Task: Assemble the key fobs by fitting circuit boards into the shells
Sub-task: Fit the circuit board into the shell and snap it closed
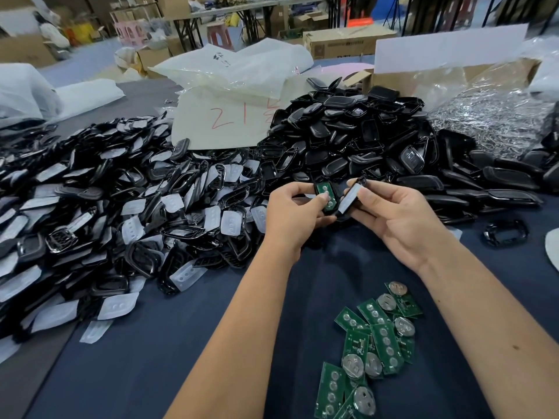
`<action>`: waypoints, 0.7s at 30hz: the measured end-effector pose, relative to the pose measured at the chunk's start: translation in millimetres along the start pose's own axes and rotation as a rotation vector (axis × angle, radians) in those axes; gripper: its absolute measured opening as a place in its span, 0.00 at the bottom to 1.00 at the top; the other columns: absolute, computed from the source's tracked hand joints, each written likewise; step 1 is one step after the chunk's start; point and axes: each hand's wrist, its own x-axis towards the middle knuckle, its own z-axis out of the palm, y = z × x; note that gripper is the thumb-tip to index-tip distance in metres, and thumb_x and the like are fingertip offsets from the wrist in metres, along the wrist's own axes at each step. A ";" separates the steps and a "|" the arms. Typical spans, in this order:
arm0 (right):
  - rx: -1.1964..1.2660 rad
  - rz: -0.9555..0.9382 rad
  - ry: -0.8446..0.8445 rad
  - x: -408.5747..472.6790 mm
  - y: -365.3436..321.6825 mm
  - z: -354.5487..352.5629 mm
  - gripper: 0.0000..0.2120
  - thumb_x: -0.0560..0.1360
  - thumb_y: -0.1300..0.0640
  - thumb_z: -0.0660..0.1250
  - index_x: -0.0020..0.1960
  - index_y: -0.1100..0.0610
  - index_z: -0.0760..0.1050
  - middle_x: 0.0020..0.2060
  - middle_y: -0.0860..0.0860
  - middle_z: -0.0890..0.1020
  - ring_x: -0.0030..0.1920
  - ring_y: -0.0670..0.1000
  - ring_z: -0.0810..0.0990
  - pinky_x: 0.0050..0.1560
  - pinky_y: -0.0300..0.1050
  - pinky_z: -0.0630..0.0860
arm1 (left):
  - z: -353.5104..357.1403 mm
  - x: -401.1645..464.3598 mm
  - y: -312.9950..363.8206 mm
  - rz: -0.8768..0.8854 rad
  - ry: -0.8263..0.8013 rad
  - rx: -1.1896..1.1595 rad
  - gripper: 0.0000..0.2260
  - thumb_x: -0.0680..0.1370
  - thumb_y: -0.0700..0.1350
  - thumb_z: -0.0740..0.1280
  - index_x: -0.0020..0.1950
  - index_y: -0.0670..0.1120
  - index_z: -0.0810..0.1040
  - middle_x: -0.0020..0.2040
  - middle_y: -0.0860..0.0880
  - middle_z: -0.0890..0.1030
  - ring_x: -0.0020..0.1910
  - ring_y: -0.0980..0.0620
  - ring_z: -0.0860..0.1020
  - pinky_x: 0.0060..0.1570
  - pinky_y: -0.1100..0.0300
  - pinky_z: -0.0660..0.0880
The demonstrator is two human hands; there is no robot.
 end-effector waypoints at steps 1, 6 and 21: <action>-0.018 -0.003 0.011 0.2 0.9 -0.5 0.12 0.76 0.62 0.70 0.58 0.64 0.82 0.50 0.55 0.88 0.53 0.51 0.87 0.52 0.42 0.83 | 0.0 -0.4 -0.3 0.025 -0.002 0.033 0.03 0.79 0.35 0.73 0.50 0.36 0.82 0.40 0.41 0.81 0.30 0.56 0.80 0.39 0.58 0.83; -0.076 -0.016 0.058 1.0 5.4 -0.9 0.07 0.79 0.66 0.68 0.55 0.63 0.83 0.49 0.56 0.88 0.53 0.54 0.87 0.55 0.46 0.84 | 2.4 -4.3 -1.9 0.195 -0.013 0.244 0.02 0.78 0.38 0.75 0.47 0.40 0.84 0.41 0.44 0.86 0.35 0.50 0.86 0.42 0.51 0.85; -0.142 -0.049 0.205 0.3 6.1 3.8 0.04 0.76 0.63 0.75 0.49 0.57 0.86 0.45 0.54 0.89 0.48 0.51 0.88 0.47 0.41 0.83 | 10.4 -12.1 -1.1 0.496 -0.135 0.613 0.06 0.76 0.43 0.76 0.53 0.47 0.87 0.44 0.53 0.86 0.42 0.56 0.83 0.48 0.56 0.81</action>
